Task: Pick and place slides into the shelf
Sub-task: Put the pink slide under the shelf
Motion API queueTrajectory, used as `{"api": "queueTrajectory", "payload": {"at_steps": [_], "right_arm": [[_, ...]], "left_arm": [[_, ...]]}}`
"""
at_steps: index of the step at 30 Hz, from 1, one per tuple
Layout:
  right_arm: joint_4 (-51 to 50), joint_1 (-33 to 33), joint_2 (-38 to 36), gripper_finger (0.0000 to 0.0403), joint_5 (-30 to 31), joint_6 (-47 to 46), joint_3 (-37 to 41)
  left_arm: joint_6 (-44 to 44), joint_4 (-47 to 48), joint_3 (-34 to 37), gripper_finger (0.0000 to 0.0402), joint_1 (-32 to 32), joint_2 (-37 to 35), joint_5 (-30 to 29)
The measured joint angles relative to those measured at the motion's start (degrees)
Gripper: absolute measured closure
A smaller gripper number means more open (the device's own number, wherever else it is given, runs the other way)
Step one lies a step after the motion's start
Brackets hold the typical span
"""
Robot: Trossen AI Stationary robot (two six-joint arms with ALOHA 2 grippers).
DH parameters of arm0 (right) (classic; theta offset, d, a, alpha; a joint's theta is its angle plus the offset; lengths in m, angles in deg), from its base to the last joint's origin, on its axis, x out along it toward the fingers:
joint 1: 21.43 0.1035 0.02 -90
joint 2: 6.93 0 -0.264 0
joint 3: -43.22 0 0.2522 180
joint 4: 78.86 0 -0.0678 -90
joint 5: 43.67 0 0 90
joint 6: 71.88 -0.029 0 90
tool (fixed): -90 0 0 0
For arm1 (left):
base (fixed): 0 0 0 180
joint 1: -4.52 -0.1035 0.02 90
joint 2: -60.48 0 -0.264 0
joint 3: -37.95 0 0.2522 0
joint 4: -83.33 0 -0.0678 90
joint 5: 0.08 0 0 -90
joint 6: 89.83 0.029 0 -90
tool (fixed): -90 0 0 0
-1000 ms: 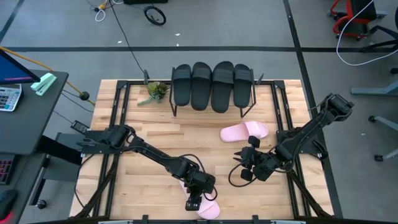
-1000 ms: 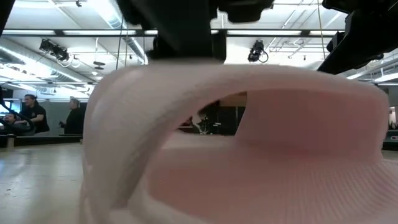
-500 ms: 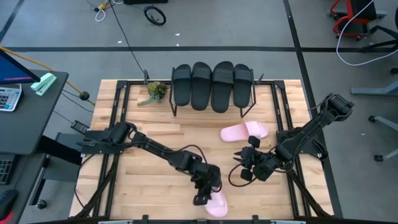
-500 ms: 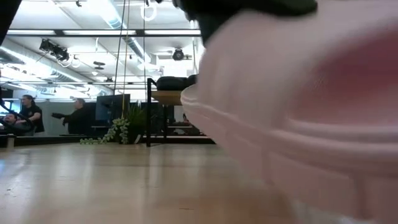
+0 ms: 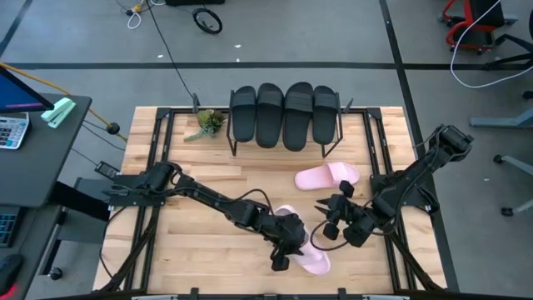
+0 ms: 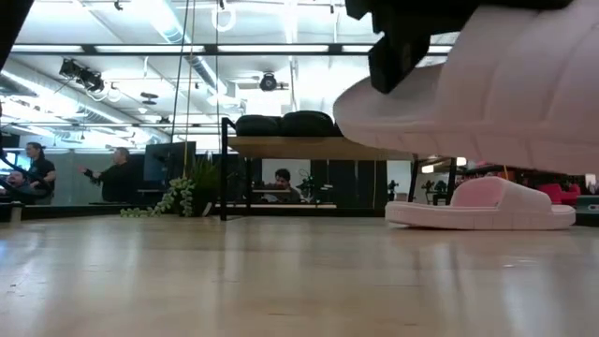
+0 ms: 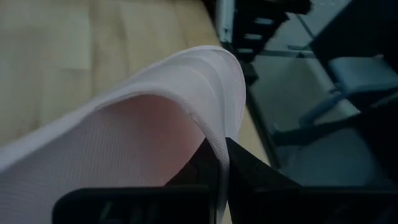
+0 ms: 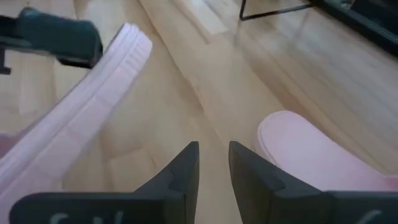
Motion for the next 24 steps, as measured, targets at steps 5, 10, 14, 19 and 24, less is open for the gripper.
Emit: {"api": "queueTrajectory", "payload": {"at_steps": [5, 10, 14, 19, 24], "right_arm": [[-3.70, 5.18, -3.15, 0.0309, 5.69, -4.21, 0.00], [-3.00, 10.93, -6.22, 0.0309, 11.61, -4.38, 0.00], [-2.48, 14.92, -6.44, 0.0309, 14.95, -4.87, -0.02], [-2.58, 16.29, -4.93, 0.0309, 16.33, -6.29, -0.02], [-2.54, 16.22, -3.97, 0.0309, 16.88, -6.74, -0.02]], "left_arm": [[0.99, 1.99, 0.00, 0.0391, -0.15, -1.45, -5.95], [1.96, 9.78, -0.02, 0.0391, 0.01, -5.65, -19.07], [2.95, 14.00, 0.00, 0.0385, 1.18, -10.29, -29.59], [5.98, 14.07, -0.03, 0.0391, 2.63, -16.21, -37.12], [6.68, 13.59, -0.04, 0.0385, 3.91, -23.05, -43.46]]}}
